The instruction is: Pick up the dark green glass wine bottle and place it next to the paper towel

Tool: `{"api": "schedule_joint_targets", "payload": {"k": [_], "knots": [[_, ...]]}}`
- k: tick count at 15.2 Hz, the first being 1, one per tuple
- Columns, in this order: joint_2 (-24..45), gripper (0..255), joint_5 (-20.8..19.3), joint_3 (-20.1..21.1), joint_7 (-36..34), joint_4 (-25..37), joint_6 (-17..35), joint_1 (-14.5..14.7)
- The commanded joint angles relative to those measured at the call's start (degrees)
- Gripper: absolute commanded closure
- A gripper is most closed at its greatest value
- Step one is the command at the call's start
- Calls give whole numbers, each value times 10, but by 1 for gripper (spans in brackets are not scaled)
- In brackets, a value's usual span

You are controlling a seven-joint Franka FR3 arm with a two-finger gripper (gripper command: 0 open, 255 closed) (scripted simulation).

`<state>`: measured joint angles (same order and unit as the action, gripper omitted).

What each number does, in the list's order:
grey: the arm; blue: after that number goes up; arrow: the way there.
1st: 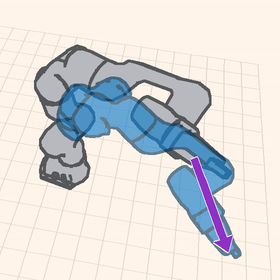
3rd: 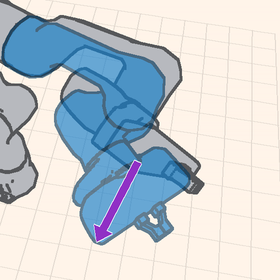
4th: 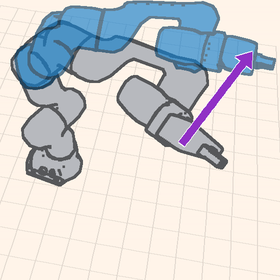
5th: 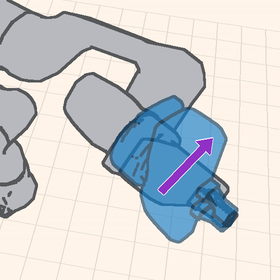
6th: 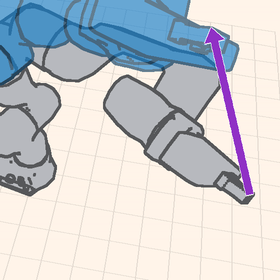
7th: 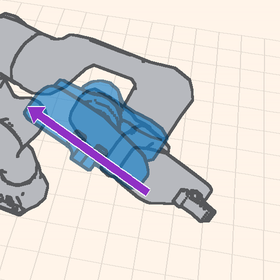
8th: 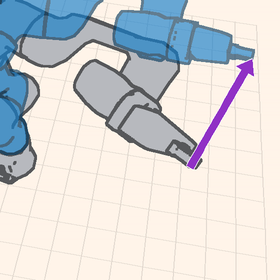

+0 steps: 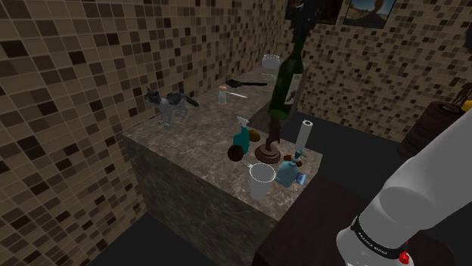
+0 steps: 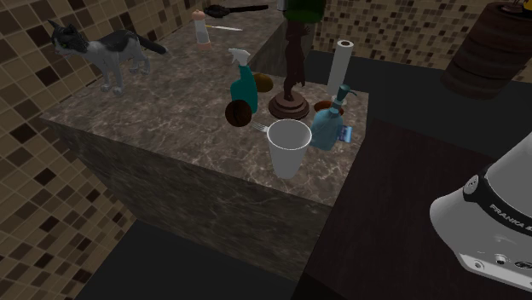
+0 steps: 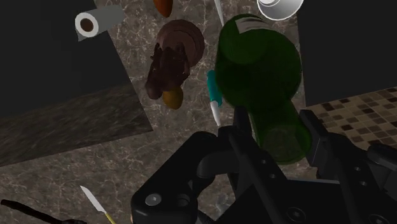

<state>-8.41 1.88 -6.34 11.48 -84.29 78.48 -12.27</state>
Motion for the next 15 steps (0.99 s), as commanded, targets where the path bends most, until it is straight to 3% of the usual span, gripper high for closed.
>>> {"api": "schedule_joint_targets", "payload": {"k": [1,15], "knots": [[-9,255,-2,-18,31,-12,2,-12],[-5,255,-14,-144,238,3,-16,-92]]}}
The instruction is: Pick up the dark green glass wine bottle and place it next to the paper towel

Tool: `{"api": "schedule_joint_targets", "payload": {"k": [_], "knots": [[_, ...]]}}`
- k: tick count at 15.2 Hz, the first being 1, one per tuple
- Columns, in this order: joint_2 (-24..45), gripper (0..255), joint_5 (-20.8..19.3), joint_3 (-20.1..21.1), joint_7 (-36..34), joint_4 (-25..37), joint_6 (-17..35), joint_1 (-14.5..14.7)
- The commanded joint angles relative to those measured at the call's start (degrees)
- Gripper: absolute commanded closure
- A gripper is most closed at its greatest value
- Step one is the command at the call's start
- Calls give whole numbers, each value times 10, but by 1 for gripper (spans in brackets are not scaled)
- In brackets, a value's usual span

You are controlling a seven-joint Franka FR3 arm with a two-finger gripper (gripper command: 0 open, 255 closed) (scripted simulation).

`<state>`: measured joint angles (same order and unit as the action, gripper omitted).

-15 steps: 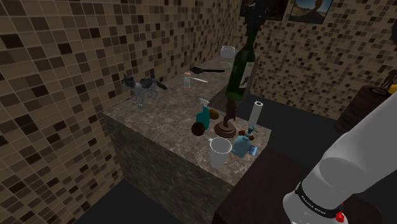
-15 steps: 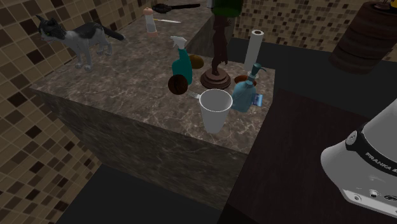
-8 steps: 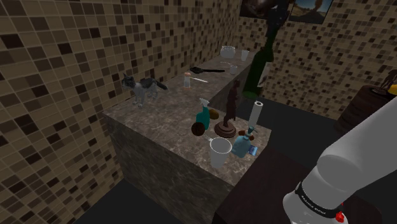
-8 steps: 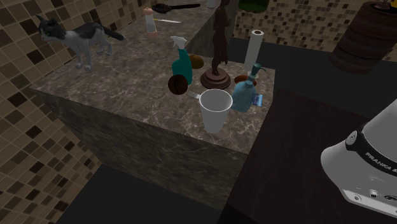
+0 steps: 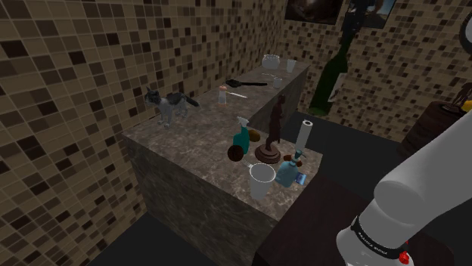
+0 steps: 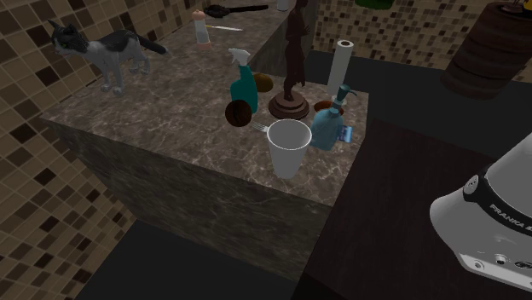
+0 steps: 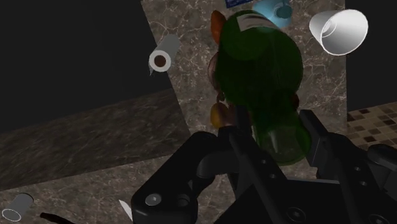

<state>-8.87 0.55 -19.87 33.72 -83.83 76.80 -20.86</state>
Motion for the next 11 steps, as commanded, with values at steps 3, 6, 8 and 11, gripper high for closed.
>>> {"api": "schedule_joint_targets", "payload": {"k": [3,6,8,11], "knots": [[19,255,4,-39,65,21,-5,-25],[45,255,13,-69,112,50,-13,-44],[33,255,8,-66,109,21,6,-43],[18,255,1,-62,106,-20,33,-42]]}}
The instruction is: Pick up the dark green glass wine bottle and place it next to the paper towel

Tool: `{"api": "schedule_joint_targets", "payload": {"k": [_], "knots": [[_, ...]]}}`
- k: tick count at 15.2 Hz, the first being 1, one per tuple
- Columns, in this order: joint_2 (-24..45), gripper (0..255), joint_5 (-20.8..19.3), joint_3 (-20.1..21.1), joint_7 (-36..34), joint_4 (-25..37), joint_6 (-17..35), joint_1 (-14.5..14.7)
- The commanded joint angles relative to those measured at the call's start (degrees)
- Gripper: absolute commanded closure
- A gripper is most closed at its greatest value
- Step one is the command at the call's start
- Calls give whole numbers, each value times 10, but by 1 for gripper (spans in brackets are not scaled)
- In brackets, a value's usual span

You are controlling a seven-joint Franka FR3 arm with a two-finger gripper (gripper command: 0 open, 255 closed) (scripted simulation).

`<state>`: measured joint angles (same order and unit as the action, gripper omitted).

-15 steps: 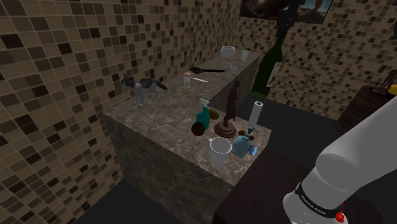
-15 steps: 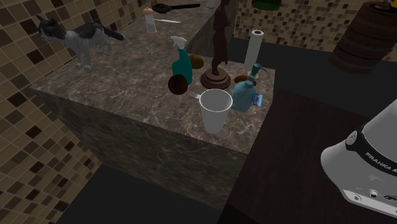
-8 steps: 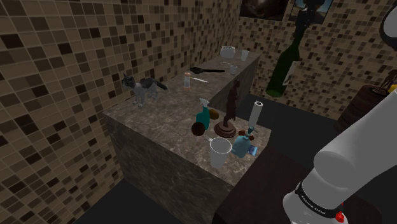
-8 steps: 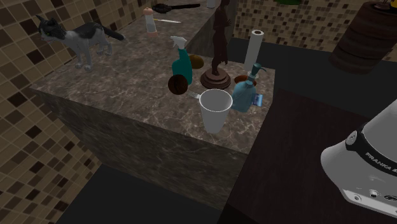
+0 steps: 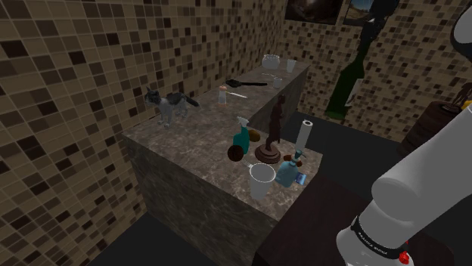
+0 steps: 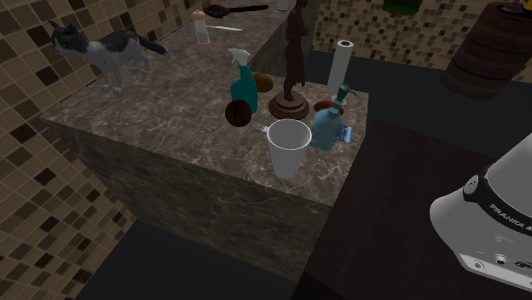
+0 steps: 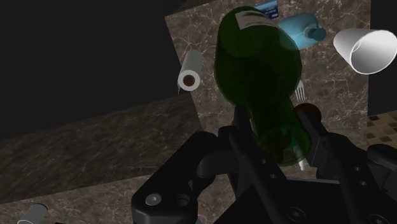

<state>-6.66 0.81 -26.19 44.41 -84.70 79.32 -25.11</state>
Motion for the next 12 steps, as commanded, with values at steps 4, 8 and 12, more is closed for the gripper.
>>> {"api": "schedule_joint_targets", "payload": {"k": [4,8,12], "knots": [[-21,255,-9,5,-5,-61,43,1],[-34,255,-14,7,-8,-107,76,1],[-45,255,-18,9,-10,-149,109,1]]}}
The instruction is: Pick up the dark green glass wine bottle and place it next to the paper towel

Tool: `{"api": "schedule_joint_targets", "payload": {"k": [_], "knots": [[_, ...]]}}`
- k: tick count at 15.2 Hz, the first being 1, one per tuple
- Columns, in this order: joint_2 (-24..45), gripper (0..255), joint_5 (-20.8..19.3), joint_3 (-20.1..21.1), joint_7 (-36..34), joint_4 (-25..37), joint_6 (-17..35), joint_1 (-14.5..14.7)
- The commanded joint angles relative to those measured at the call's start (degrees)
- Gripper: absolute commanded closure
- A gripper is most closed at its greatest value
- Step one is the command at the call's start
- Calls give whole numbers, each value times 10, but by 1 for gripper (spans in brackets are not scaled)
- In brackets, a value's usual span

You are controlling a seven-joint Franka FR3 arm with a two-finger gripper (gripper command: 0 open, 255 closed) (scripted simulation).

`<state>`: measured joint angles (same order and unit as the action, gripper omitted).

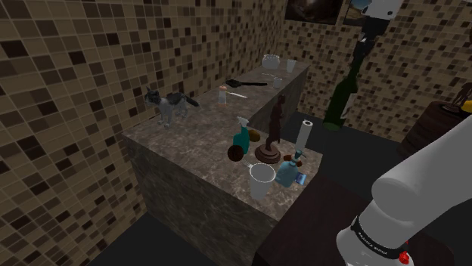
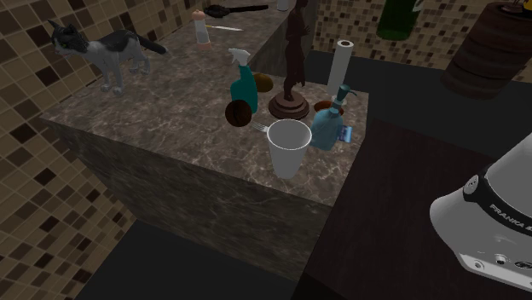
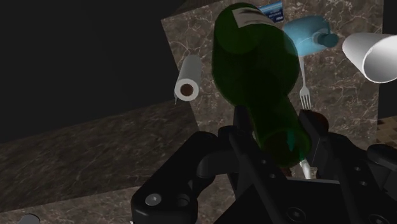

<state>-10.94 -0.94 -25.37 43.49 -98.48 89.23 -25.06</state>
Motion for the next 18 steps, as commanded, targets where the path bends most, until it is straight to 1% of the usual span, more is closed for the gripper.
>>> {"api": "schedule_joint_targets", "payload": {"k": [1,18], "knots": [[-4,255,-2,1,-1,-21,18,0],[-20,255,-9,-2,0,-167,150,-4]]}}
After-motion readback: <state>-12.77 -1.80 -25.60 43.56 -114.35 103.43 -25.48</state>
